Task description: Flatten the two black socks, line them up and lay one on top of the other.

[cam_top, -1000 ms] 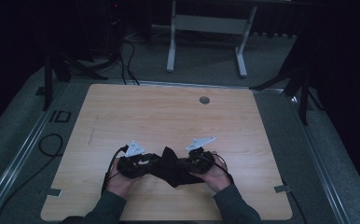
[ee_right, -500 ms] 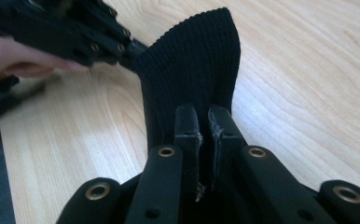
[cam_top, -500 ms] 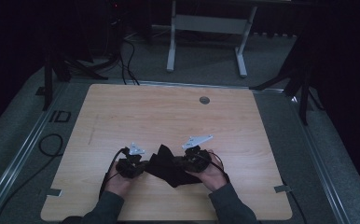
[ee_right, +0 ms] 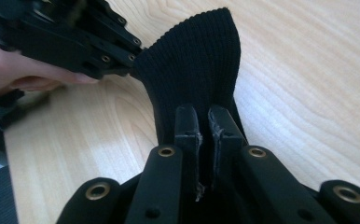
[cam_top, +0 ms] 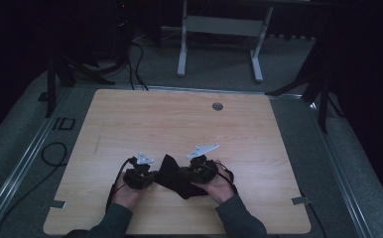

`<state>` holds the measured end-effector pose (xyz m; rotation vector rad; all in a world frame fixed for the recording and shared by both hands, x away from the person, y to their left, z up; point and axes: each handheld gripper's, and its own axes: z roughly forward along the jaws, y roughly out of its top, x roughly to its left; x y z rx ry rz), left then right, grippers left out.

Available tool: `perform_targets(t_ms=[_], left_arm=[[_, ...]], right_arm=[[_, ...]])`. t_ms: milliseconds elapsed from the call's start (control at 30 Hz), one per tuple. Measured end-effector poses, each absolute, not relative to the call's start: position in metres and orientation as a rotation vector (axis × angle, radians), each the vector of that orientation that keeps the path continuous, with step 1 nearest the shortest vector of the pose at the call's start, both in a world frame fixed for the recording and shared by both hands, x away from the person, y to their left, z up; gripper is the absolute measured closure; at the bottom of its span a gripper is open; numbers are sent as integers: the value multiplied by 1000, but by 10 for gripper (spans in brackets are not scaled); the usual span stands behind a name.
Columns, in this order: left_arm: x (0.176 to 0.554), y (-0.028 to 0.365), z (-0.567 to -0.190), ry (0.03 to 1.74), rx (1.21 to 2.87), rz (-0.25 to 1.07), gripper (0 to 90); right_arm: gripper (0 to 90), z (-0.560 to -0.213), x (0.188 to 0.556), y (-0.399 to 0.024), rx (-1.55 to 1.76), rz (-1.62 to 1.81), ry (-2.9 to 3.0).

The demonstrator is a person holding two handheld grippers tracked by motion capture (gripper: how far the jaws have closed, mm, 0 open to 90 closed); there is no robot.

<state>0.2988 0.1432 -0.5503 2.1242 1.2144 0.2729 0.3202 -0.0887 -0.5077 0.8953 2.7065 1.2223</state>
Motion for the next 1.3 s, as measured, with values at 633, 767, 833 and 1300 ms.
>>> perform_targets(t_ms=[633,767,833,1300], left_arm=[[301,149,-552,1235,2083,194,899],[301,150,-550,1233,2067,196,871],[301,152,-548,1232,2054,197,855],[291,126,-544,1116,2153,322,852]], right_arm=[[833,-548,322,-71,1016,1117,2748],[832,-550,323,-71,1025,1114,2746],[831,-551,323,-71,1028,1110,2746],[831,-553,321,-69,1009,1104,2732]])
